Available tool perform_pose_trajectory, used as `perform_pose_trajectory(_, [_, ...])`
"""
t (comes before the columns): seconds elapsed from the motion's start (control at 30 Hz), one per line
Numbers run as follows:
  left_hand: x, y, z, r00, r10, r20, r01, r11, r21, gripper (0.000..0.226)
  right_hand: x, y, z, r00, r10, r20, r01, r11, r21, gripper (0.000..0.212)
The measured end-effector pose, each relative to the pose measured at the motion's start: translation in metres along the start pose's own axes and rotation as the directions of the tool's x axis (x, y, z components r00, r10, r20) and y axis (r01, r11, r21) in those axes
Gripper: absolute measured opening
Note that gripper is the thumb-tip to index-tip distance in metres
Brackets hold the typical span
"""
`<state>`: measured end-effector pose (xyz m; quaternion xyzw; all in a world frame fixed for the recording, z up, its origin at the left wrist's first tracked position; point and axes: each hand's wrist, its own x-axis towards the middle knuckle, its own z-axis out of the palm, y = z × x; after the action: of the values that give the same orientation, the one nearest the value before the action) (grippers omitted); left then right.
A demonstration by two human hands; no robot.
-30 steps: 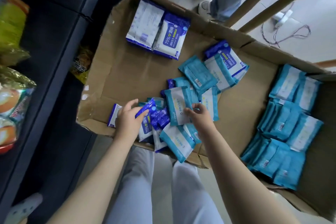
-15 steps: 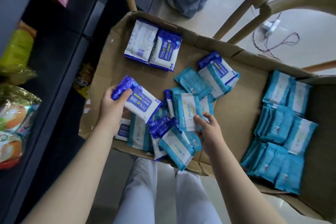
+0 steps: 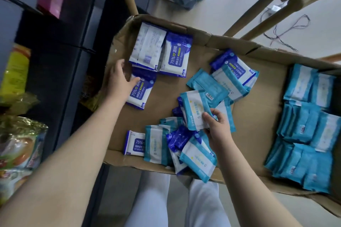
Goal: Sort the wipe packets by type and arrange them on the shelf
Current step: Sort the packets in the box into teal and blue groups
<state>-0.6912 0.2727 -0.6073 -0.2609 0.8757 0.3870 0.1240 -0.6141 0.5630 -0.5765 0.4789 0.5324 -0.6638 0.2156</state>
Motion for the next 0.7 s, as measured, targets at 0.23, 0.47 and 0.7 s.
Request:
perform_pose_trajectory(0.23, [-0.103, 0.012, 0.045, 0.984, -0.181, 0.001, 0.176, 0.956, -0.233, 0.034, -0.003, 0.001, -0.014, 0.997, -0.002, -0.075, 0.017, 0.979, 0.205, 0.019])
perform_pose_trajectory(0.47, [-0.15, 0.046, 0.129, 0.948, -0.139, 0.285, 0.13, 0.99, 0.052, 0.041, -0.004, -0.007, -0.07, 0.99, -0.01, -0.14, 0.051, 0.956, 0.29, 0.02])
perform_pose_trajectory(0.7, [-0.135, 0.064, 0.178, 0.929, -0.358, 0.096, 0.352, 0.933, 0.076, 0.036, 0.0, -0.004, -0.123, 0.985, -0.039, -0.171, 0.082, 0.965, 0.25, 0.017])
